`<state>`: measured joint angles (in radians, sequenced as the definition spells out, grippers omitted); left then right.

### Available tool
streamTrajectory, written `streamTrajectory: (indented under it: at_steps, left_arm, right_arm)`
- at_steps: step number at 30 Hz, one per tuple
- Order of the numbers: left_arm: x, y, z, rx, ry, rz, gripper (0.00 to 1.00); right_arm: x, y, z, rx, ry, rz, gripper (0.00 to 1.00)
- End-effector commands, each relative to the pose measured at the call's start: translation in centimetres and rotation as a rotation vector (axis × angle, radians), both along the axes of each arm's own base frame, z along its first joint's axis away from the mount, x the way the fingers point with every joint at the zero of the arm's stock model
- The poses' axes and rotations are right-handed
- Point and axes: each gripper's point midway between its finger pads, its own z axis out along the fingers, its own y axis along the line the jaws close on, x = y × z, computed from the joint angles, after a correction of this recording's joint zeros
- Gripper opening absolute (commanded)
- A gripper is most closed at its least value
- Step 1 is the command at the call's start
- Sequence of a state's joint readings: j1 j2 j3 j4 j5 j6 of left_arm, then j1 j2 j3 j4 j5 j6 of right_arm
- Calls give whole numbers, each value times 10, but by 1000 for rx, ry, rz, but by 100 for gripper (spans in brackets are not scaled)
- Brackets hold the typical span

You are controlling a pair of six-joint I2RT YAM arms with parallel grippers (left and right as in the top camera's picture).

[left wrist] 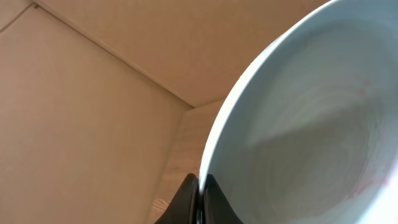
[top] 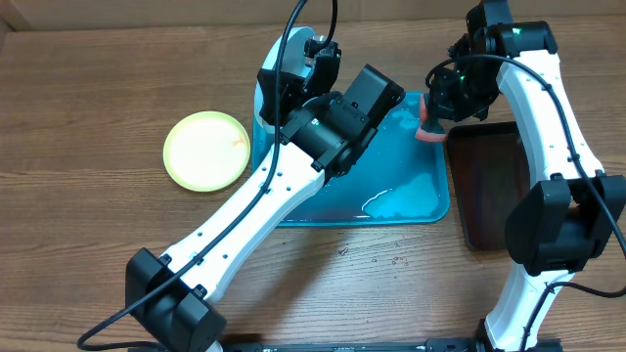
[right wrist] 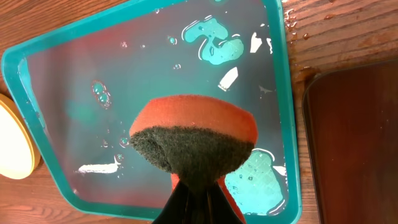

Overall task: Clean dirty plates on tray and stack at the side
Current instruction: 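Carry the white plate left and stack it on the yellow plates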

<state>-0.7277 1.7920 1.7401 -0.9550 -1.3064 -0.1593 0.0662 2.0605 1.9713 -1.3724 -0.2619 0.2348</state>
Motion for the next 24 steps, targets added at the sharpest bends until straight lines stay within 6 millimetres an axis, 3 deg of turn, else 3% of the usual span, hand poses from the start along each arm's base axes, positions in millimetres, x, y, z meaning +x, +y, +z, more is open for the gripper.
streamTrajectory:
  at_steps: [1, 9, 13, 17, 24]
  left_arm:
    - [-4, -3, 9, 6, -60, 20, 4]
    - [-3, -8, 3, -28, -39, -3, 4]
    - [1, -19, -34, -170, 122, -92, 4]
    - [1, -17, -73, -374, 289, -112, 4]
    - [3, 18, -114, -716, 521, -71, 4]
  right_arm:
    - [4, 1, 17, 3, -50, 5, 4]
    - [4, 1, 17, 3, -49, 6, 4]
    - [4, 1, 17, 2, -48, 5, 4]
    - [4, 1, 17, 2, -48, 5, 4]
    - [4, 1, 17, 2, -49, 7, 4]
